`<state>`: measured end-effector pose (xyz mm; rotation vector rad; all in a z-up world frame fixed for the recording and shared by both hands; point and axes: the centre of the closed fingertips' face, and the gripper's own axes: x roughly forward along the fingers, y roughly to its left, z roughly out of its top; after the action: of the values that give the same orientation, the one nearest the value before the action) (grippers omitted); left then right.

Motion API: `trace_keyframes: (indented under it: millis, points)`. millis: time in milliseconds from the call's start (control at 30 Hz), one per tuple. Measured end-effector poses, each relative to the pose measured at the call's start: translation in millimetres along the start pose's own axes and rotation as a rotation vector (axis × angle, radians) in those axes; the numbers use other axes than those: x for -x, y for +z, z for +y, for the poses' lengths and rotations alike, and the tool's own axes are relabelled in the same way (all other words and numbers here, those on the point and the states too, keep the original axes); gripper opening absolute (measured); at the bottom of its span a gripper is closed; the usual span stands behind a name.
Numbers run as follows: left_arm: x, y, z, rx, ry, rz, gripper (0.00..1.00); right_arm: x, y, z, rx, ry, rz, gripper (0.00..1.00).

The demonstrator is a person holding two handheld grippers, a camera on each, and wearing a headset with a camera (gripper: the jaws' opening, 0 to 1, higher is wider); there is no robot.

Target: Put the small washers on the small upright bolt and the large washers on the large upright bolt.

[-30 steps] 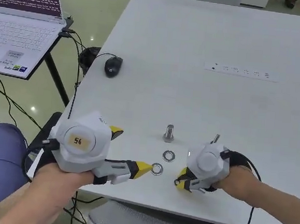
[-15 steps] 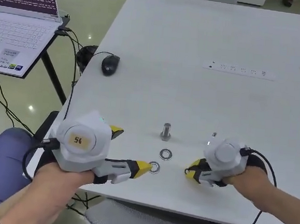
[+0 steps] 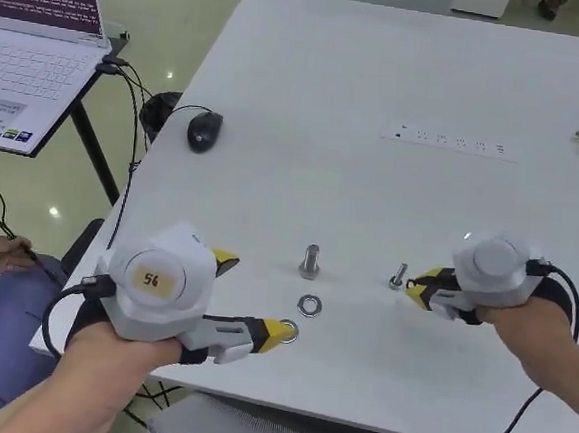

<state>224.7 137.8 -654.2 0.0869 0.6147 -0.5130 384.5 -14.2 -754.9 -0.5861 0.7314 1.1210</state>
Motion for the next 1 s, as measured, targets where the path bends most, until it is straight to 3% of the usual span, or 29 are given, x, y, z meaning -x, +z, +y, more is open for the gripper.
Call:
trace_keyframes:
  millis: [200, 333, 733, 1000]
  points:
    - [-0.2, 2.8, 0.5, 0.001, 0.004, -0.003, 0.65, -1.6, 12.8, -7.9, 0.026, 0.000, 0.012, 0.13]
    - [0.4, 1.6, 2.4, 0.004, 0.011, 0.000, 0.65, -4.3, 12.7, -3.7, 0.065, 0.010, 0.050, 0.13]
    - [1.2, 0.7, 6.4, 0.016, 0.021, 0.001, 0.65, -9.9, 15.6, 0.0, 0.101, 0.040, 0.099, 0.13]
    - [0.1, 1.8, 9.6, 0.016, 0.021, -0.001, 0.65, -12.3, 15.5, -4.4, 0.122, 0.047, 0.135, 0.13]
